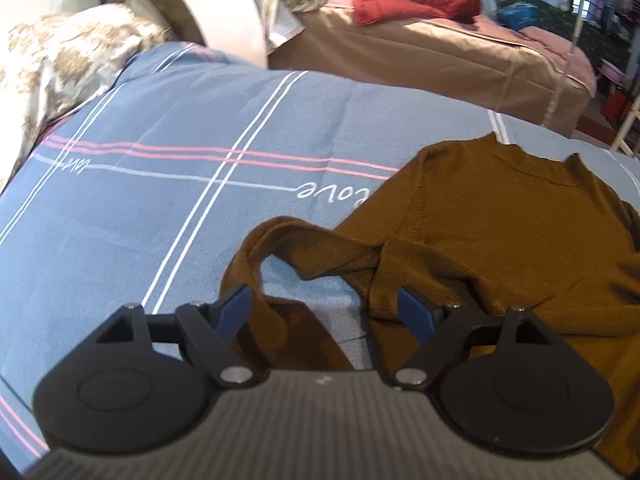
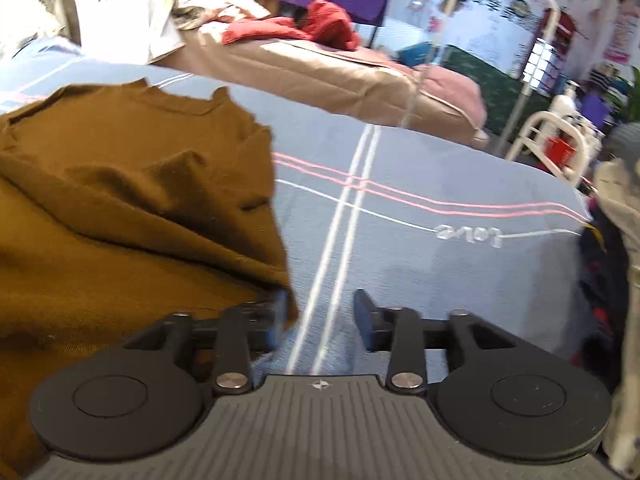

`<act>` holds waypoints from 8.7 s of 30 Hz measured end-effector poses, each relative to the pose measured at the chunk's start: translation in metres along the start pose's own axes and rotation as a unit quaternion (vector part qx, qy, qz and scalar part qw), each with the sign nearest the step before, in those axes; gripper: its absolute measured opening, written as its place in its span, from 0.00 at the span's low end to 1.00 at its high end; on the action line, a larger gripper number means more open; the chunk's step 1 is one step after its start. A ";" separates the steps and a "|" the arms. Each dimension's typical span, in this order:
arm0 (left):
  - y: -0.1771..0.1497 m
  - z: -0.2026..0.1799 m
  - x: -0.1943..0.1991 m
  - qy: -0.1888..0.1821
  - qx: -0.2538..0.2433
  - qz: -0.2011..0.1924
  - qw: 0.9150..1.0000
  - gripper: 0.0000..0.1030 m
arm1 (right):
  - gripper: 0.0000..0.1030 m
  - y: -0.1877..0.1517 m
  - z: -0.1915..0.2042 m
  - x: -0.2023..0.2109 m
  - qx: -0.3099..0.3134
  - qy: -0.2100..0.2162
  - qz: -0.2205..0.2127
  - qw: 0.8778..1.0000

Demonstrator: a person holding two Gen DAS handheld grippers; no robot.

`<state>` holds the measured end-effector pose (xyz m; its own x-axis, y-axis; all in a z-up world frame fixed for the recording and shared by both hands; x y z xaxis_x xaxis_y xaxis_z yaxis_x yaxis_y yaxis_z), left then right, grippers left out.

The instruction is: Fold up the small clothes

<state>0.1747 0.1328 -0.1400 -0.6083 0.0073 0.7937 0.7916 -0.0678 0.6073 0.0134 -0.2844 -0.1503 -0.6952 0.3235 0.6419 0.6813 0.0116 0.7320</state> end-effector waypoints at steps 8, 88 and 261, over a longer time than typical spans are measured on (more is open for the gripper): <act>-0.009 -0.027 -0.030 -0.008 -0.052 0.019 0.998 0.68 | 0.67 -0.003 0.024 0.017 0.038 0.029 -0.026 0.999; 0.006 -0.089 -0.068 -0.090 -0.188 0.081 0.975 0.06 | 0.52 0.088 -0.022 -0.119 -0.317 0.132 0.169 0.924; -0.017 -0.076 -0.013 -0.023 -0.113 -0.012 0.993 0.76 | 0.05 0.027 0.080 0.022 0.387 0.044 -0.001 0.921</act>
<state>0.1643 0.0576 -0.1636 -0.6189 0.0562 0.7835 0.7412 -0.2887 0.6061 0.0347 -0.2011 -0.1341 -0.6889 0.2449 0.6823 0.6161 0.6938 0.3730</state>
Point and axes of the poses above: each gripper's, at about its wrist camera, not at the fingertips, and x roughly against the way its jaws point, z to its left, y to its top, the point moved 8 cm from there along -x, roughly the way its jaws point, and after that the axes turned 2 degrees about -x, right-handed, at the moved point
